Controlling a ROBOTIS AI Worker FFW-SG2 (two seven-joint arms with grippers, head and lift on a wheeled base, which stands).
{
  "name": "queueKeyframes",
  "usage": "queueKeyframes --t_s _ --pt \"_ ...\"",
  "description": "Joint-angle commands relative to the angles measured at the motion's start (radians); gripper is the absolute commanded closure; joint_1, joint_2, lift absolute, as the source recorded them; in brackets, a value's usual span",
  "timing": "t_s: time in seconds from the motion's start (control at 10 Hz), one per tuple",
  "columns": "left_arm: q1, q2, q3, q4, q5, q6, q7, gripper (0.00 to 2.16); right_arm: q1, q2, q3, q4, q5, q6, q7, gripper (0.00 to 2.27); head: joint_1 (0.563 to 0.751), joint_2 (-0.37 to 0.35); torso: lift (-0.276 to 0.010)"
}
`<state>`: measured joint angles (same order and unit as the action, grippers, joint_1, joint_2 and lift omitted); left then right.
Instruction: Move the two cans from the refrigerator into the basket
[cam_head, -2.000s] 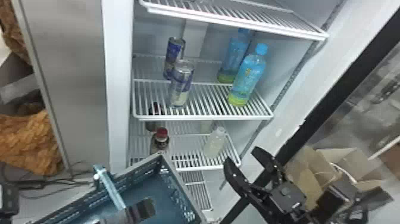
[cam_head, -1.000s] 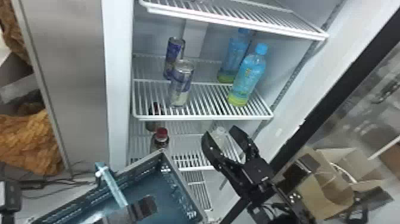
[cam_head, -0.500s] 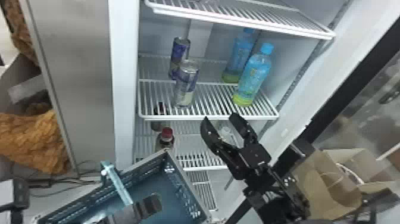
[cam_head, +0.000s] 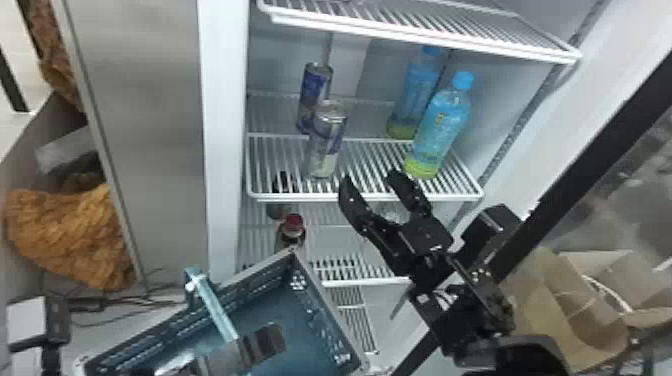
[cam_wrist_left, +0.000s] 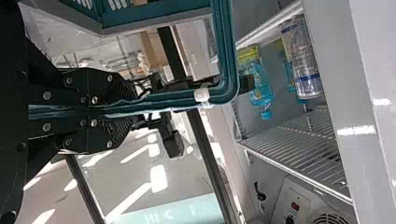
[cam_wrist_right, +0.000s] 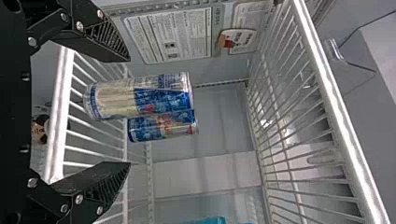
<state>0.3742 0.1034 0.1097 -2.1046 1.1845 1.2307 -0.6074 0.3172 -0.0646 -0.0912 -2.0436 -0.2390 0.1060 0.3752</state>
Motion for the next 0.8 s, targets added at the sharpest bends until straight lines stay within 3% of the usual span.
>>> queueKeyframes --t_s 0.0,0.7 --pt "-0.001 0.004 0.0 0.0 0.0 0.001 0.0 1.2 -0.045 -0.008 0.021 0.035 0.002 0.012 -0.004 0.27 0.695 -0.28 -0.035" --pt "-0.001 0.012 -0.004 0.0 0.002 0.001 0.003 1.2 -0.229 -0.04 0.125 0.184 -0.002 0.022 -0.048 0.27 0.695 -0.211 -0.035"
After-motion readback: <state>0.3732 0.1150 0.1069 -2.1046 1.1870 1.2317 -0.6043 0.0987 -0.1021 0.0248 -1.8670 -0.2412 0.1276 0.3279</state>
